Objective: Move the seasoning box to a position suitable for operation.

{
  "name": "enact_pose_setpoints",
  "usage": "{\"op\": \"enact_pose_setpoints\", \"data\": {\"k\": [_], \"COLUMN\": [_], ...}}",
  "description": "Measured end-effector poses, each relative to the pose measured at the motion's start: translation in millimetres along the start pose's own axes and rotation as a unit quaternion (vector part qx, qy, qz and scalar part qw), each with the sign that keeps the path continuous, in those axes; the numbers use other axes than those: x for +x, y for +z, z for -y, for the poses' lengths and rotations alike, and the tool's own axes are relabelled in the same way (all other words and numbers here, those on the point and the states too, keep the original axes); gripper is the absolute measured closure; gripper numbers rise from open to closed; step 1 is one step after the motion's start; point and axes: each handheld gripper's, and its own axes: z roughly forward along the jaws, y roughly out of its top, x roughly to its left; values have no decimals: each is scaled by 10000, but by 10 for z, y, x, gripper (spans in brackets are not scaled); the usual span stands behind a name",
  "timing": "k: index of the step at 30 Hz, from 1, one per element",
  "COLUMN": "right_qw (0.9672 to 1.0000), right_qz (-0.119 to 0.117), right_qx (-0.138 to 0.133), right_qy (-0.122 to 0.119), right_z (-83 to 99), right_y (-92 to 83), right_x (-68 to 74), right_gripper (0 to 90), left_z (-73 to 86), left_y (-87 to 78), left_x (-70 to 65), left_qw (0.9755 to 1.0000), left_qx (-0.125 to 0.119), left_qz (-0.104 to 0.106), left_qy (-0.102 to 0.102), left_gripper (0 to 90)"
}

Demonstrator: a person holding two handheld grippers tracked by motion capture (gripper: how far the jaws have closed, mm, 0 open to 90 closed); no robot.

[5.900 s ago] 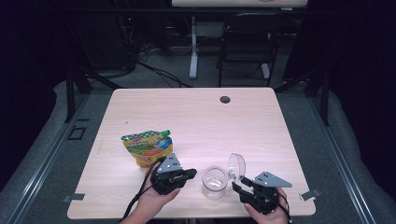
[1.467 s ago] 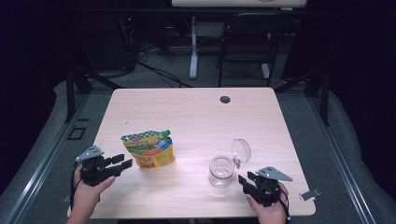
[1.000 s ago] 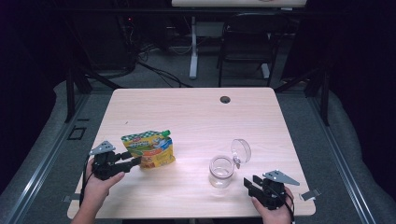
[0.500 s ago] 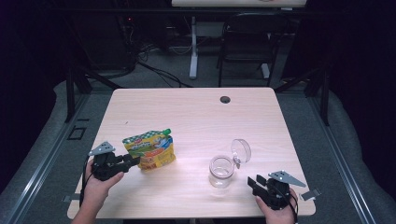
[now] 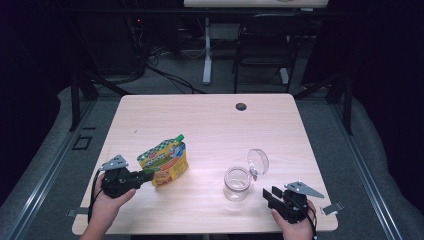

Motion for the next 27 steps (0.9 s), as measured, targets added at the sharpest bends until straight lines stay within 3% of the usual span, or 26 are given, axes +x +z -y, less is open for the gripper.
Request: {"op": "enact_pose_setpoints", "data": {"k": [7, 18, 27], "right_qw": [10000, 10000, 9999], "right_qz": [15, 62, 118], "right_qx": [-2, 11, 15], "right_qy": [27, 45, 87], "right_z": [11, 43, 74], "right_y": [-2, -41, -85], "right_x": [-15, -33, -53], "right_gripper": [596, 595, 594], "left_z": [-11, -6, 10], "left_y": [45, 204, 372], "left_x": [37, 122, 140], "left_qw": [9999, 9989, 9987], "left_qx": [-18, 181, 367], "left_qz": [124, 312, 274], "left_qy": [-119, -294, -218], "left_gripper": [702, 584, 500]}}
